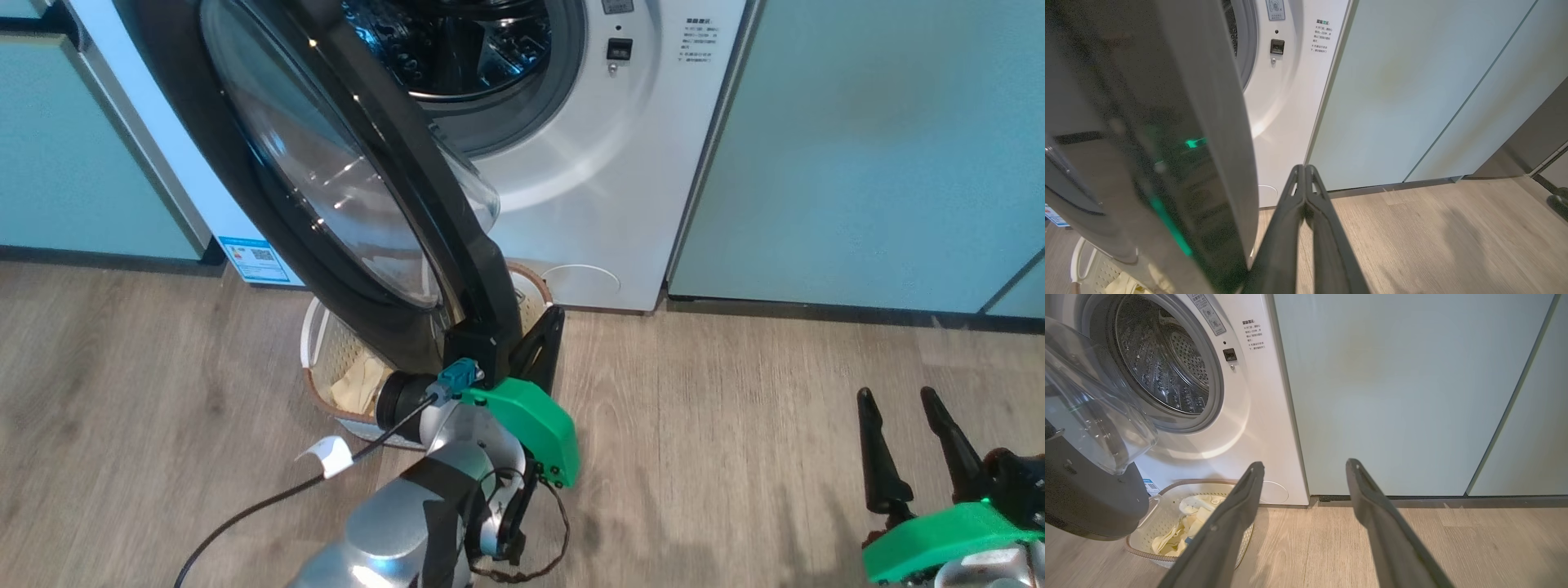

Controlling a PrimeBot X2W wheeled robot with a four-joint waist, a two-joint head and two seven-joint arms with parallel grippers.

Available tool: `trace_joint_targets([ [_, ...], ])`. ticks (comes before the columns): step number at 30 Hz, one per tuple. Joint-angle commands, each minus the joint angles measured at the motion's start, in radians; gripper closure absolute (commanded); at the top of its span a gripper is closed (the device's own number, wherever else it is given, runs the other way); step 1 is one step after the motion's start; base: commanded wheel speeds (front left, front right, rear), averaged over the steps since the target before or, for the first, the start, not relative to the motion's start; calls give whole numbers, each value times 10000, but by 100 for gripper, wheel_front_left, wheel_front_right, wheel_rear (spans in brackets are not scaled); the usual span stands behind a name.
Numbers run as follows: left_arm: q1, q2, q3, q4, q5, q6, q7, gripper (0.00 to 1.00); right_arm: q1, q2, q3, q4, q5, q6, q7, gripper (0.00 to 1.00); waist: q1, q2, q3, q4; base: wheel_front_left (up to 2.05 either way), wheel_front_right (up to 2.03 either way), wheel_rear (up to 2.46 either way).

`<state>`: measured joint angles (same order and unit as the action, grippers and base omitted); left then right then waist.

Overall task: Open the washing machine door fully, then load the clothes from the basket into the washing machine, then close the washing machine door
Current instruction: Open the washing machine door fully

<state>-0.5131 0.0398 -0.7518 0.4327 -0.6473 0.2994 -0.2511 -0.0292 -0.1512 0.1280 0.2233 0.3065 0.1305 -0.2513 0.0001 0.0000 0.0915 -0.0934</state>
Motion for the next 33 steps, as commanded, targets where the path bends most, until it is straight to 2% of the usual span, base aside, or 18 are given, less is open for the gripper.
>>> trace_joint_targets([
  [1,-216,104,401,-263,-65,79,-107,100,-325,-228,180,-249,18,2,-105,0,-1,0,-36,31,0,0,0],
  [22,588,104,906,14,338,-179,-107,100,-55,-201,193,-224,-10,2,-105,0,-1,0,-454,439,0,0,0],
  [33,1089,104,1300,-209,851,-545,-107,100,63,-141,211,-217,-6,2,-105,0,-1,0,-617,648,0,0,0],
])
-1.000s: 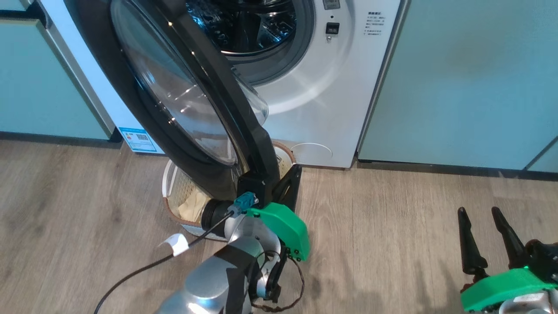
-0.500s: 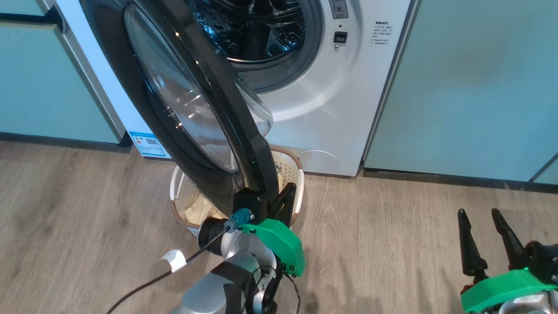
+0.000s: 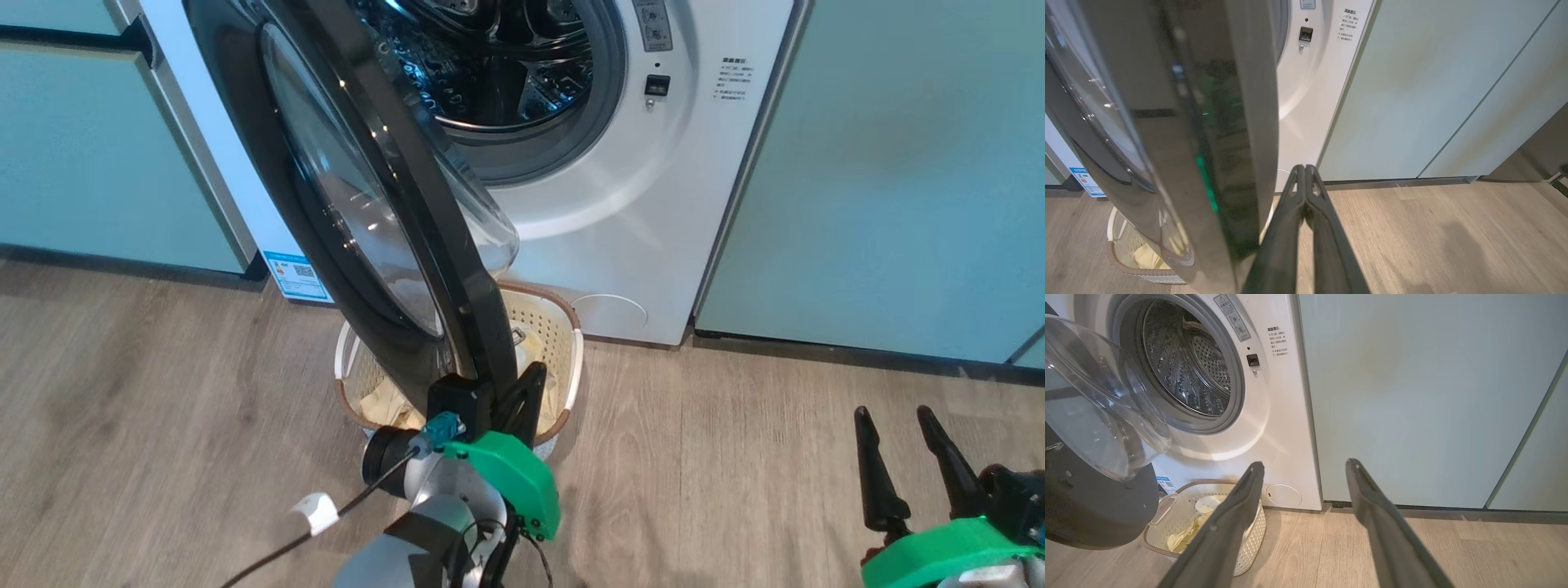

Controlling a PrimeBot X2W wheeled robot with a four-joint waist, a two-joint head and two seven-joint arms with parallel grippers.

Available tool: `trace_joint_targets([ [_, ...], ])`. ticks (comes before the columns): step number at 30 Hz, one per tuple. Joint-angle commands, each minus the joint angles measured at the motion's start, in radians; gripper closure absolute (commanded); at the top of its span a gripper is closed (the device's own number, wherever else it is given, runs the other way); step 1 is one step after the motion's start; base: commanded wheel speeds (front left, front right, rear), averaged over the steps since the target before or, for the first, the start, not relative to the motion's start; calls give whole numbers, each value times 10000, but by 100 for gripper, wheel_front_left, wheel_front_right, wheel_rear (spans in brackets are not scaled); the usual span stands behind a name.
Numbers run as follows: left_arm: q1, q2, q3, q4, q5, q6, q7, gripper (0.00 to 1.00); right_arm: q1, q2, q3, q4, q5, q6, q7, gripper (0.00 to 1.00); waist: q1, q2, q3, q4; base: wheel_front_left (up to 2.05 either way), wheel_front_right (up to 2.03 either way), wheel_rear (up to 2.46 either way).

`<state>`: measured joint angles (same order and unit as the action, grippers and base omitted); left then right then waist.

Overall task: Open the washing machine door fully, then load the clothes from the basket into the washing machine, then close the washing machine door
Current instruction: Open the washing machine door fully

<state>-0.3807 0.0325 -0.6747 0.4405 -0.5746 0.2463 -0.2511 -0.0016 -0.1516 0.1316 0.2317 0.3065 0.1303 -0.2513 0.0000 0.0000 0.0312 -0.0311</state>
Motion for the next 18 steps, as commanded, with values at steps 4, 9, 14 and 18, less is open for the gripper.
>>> trace_joint_targets([
  [4,-67,177,770,-381,338,-125,-107,100,-176,-115,168,-302,-1,4,-105,0,0,0,-46,98,0,0,0],
  [9,127,177,980,-484,536,-248,-107,100,-141,-104,158,-307,1,4,-105,0,0,0,-79,164,0,0,0],
  [14,335,177,1141,-694,791,-368,-107,100,-106,-90,149,-307,4,4,-105,0,0,0,-120,241,0,0,0],
  [18,491,177,1227,-914,947,-458,-107,100,-75,-77,149,-306,9,4,-105,0,0,0,-147,304,0,0,0],
])
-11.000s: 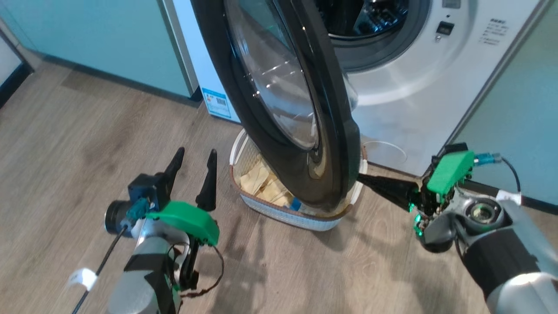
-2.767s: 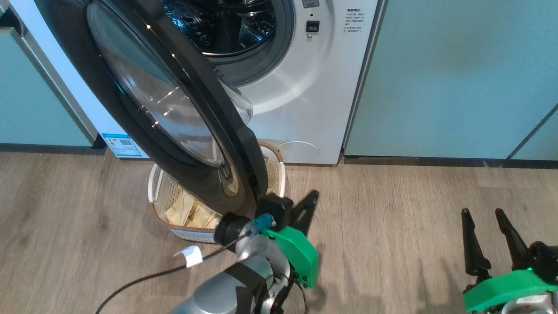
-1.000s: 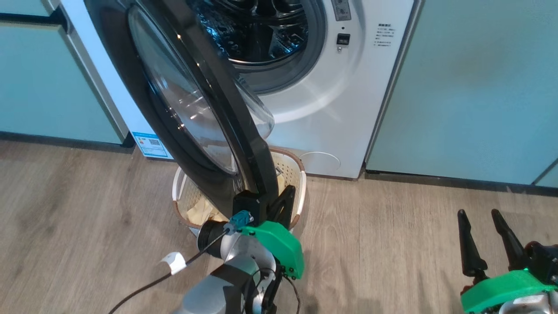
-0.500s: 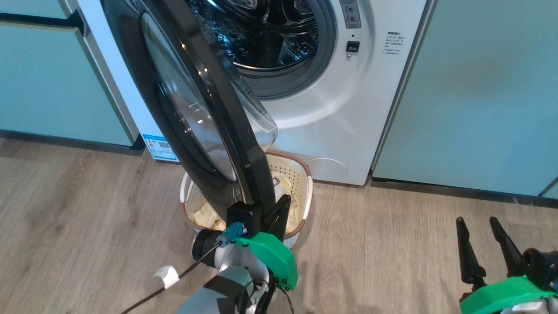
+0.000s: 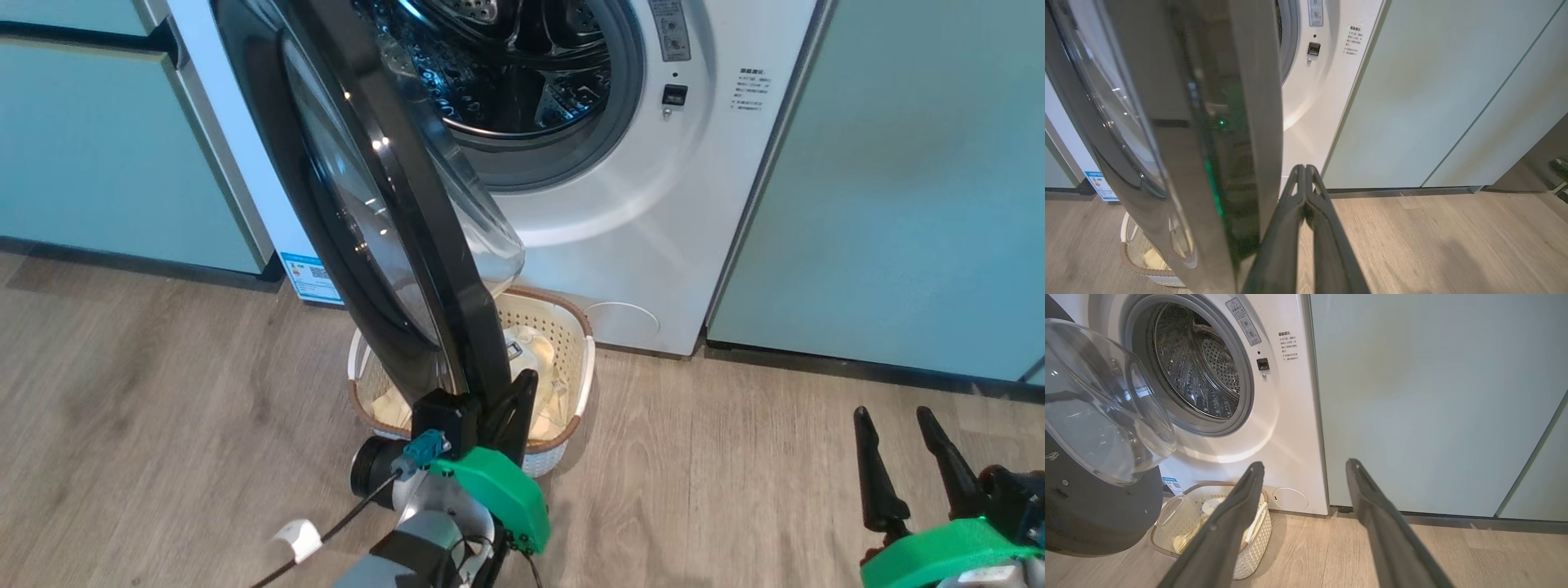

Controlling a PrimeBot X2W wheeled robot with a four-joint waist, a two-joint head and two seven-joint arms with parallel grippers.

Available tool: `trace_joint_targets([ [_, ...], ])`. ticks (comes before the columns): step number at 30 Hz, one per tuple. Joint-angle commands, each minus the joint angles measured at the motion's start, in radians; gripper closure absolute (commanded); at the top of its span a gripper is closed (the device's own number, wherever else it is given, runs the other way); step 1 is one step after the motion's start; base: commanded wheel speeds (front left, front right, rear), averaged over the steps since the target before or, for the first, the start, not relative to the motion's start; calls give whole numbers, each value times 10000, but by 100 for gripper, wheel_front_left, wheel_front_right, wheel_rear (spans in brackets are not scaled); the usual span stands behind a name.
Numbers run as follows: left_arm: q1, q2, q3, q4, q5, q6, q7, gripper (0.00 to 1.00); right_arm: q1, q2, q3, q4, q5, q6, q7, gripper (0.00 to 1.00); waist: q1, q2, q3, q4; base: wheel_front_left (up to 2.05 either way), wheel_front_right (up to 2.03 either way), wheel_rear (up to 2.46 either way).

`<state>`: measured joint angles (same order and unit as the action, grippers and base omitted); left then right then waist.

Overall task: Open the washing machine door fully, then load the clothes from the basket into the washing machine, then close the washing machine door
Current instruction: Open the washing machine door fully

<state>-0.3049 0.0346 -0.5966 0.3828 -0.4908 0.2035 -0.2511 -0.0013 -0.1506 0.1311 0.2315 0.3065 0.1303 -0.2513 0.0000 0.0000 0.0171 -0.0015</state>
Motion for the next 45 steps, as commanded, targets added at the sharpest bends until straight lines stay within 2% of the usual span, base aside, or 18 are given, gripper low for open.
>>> trace_joint_targets([
  [1,-226,156,460,-405,144,-68,-107,100,-69,-82,155,-304,7,4,-105,0,0,0,-13,24,0,0,0],
  [7,-12,156,495,-641,451,-319,-107,100,-27,-62,139,-311,0,4,-105,0,0,0,-50,116,0,0,0],
  [19,127,156,954,-728,710,-358,-107,100,18,-2,157,-301,10,4,-105,0,0,0,-94,258,0,0,0],
  [31,334,156,1280,-594,1174,-745,-107,100,53,41,80,-312,12,4,-105,0,0,0,-78,467,0,0,0],
  [45,710,156,1965,-798,1577,-958,-107,100,99,178,34,-294,5,4,-105,0,0,0,-105,836,0,0,0],
])
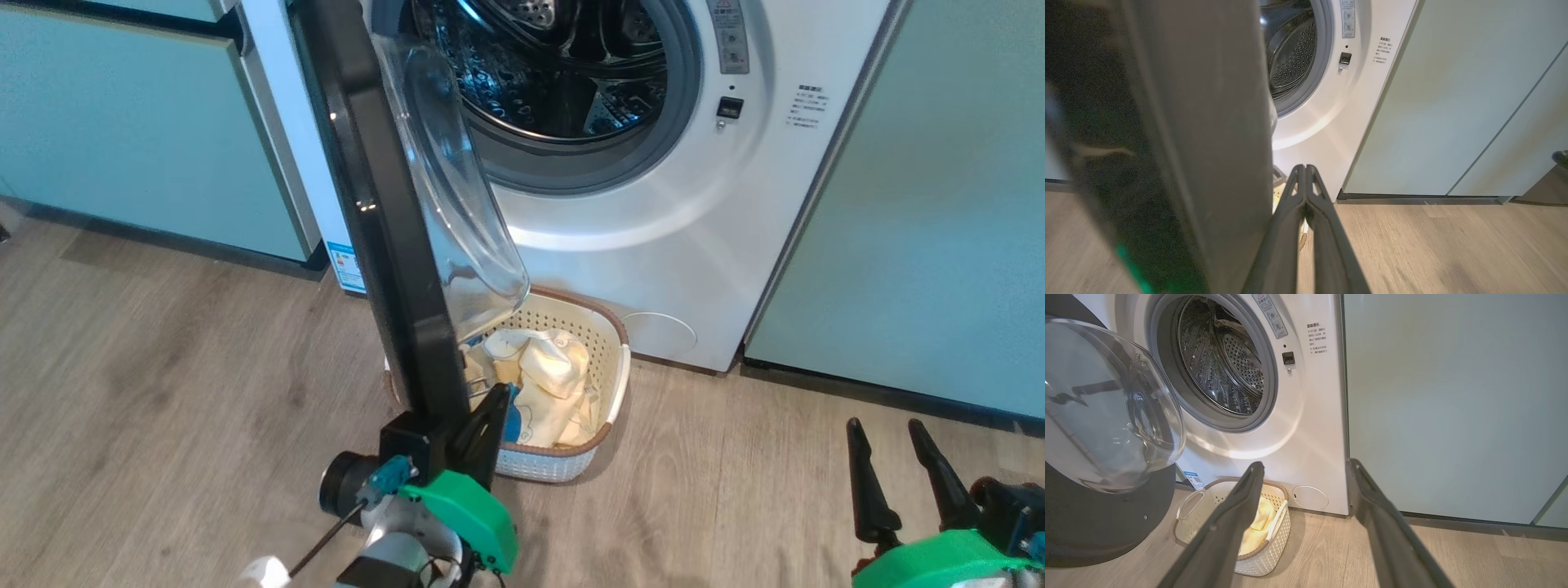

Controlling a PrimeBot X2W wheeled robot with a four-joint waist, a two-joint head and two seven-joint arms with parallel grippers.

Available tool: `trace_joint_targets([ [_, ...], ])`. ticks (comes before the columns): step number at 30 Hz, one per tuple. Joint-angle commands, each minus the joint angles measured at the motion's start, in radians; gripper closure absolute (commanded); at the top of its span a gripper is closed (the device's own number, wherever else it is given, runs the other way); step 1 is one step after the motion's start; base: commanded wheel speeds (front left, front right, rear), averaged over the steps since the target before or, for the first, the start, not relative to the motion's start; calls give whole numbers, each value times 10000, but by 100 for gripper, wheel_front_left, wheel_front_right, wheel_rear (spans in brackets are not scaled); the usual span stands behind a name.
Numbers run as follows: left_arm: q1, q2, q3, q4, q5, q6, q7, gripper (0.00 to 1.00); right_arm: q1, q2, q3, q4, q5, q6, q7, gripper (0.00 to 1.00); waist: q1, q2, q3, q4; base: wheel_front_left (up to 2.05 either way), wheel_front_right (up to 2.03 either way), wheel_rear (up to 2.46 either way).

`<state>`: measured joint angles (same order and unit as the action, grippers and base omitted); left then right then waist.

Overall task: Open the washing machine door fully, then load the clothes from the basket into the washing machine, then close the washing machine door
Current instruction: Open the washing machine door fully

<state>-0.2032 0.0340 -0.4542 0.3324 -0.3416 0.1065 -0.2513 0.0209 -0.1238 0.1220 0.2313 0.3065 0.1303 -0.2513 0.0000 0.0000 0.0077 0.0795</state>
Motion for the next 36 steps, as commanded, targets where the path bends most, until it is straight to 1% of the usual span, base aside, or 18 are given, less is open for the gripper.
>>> trace_joint_targets([
  [1,-272,162,581,-300,102,-2,-105,100,-119,-80,128,-291,5,4,-105,0,0,0,-21,53,0,0,0],
  [14,279,201,1094,-729,536,-295,-105,100,-40,31,74,-272,20,4,-105,0,0,0,-155,444,0,0,0],
  [36,767,421,2325,-1162,742,-390,-105,100,111,149,-12,-330,8,4,-105,0,0,0,-257,1399,0,0,0],
])
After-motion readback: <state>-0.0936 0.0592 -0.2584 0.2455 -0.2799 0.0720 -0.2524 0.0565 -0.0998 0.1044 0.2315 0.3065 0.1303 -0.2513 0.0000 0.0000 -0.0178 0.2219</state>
